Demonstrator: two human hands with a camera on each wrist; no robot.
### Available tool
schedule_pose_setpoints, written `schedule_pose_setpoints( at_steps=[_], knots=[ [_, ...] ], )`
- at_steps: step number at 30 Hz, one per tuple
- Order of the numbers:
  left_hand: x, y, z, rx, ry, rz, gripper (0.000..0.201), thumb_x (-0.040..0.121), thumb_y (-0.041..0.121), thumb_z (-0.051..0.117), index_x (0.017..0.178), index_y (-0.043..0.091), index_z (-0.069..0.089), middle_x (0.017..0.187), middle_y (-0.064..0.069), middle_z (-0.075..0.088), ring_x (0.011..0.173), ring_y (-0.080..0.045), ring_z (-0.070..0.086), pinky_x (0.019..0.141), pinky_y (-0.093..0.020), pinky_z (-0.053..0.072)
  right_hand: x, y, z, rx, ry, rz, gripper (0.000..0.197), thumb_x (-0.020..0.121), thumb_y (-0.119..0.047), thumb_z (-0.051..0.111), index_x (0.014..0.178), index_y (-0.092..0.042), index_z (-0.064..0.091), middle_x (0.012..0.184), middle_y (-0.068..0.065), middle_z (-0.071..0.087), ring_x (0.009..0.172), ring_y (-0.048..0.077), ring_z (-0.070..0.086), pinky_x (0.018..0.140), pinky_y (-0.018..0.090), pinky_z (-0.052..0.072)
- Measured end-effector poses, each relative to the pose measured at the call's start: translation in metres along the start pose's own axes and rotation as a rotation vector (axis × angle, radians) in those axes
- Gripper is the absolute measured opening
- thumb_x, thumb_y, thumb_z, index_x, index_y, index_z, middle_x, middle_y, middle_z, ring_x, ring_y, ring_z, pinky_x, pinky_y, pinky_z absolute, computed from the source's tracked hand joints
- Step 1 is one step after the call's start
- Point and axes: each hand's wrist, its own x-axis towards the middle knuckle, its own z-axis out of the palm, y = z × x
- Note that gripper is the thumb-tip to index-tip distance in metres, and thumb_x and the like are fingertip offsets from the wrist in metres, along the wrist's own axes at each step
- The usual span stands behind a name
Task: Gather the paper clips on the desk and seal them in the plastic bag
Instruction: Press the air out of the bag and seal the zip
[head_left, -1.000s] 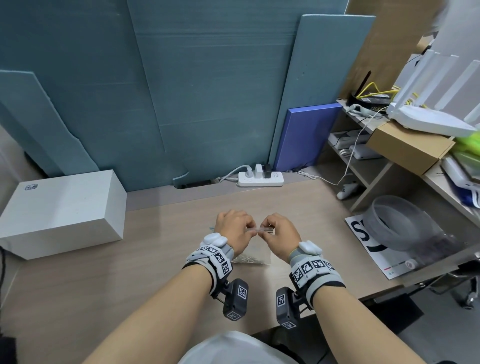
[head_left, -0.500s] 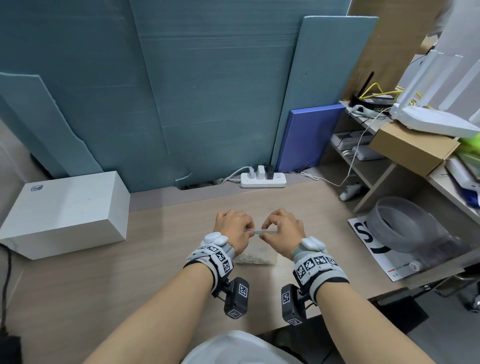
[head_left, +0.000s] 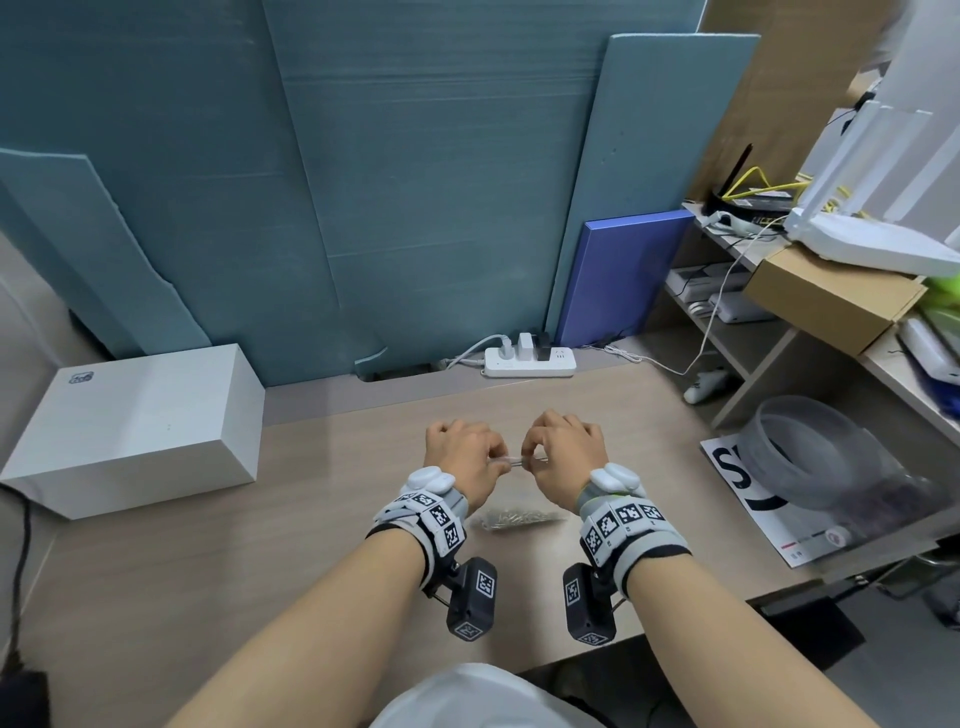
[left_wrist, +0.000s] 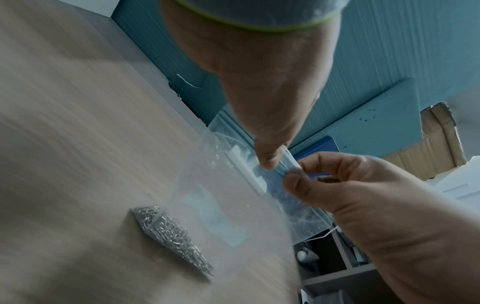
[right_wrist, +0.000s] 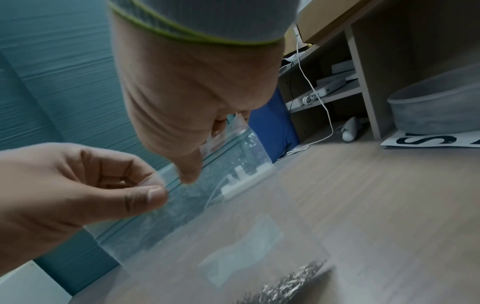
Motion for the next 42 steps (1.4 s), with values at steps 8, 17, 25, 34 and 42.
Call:
schedule_pose_setpoints(
  at_steps=[8, 17, 25, 34, 42],
  knots=[
    [0.000, 0.003, -0.002, 0.011, 0.006, 0.007, 0.013, 0.089, 0.044, 0.065, 0.084, 0.032, 0.065, 0.094, 0.018, 0.063, 0.097, -0.009, 0.049, 0.092, -0.036, 0.023, 0.005, -0.004, -0.001, 0.020, -0.009, -0.012, 0.010, 0.085, -0.036, 0.077, 0.080, -0.033, 0.069, 0.107, -0.014, 0.056, 0.106, 0.012, 0.049, 0.089, 0.032, 0.025],
    [-0.001, -0.003, 0.000, 0.062, -0.003, 0.019, 0.011, 0.090, 0.042, 0.065, 0.086, 0.032, 0.065, 0.093, 0.018, 0.063, 0.099, -0.009, 0.051, 0.088, -0.034, 0.018, -0.001, -0.006, 0.007, -0.033, 0.001, -0.055, 0.015, 0.085, -0.017, 0.069, 0.084, -0.032, 0.068, 0.101, -0.016, 0.060, 0.103, 0.015, 0.051, 0.088, 0.033, 0.030],
    [-0.002, -0.023, -0.007, 0.088, -0.007, -0.030, 0.009, 0.086, 0.043, 0.069, 0.083, 0.035, 0.069, 0.090, 0.021, 0.065, 0.098, -0.008, 0.050, 0.086, -0.033, 0.017, 0.003, 0.010, 0.002, 0.009, 0.018, 0.020, 0.009, 0.090, -0.029, 0.069, 0.083, -0.032, 0.064, 0.100, -0.016, 0.060, 0.100, 0.015, 0.049, 0.085, 0.034, 0.025],
    [-0.004, -0.026, -0.006, -0.017, 0.015, -0.118, 0.014, 0.083, 0.049, 0.069, 0.078, 0.036, 0.069, 0.089, 0.020, 0.064, 0.095, -0.007, 0.047, 0.092, -0.037, 0.023, 0.005, 0.006, 0.003, 0.004, -0.004, 0.042, 0.011, 0.089, -0.025, 0.067, 0.082, -0.032, 0.062, 0.103, -0.014, 0.055, 0.102, 0.016, 0.049, 0.087, 0.034, 0.028],
    [-0.006, -0.029, -0.002, -0.080, 0.040, -0.153, 0.014, 0.087, 0.037, 0.068, 0.075, 0.032, 0.065, 0.086, 0.020, 0.061, 0.093, -0.005, 0.046, 0.083, -0.033, 0.017, 0.004, -0.003, 0.011, 0.006, 0.040, 0.025, 0.009, 0.085, -0.036, 0.067, 0.093, -0.034, 0.062, 0.104, -0.012, 0.054, 0.105, 0.016, 0.050, 0.090, 0.036, 0.032]
  ],
)
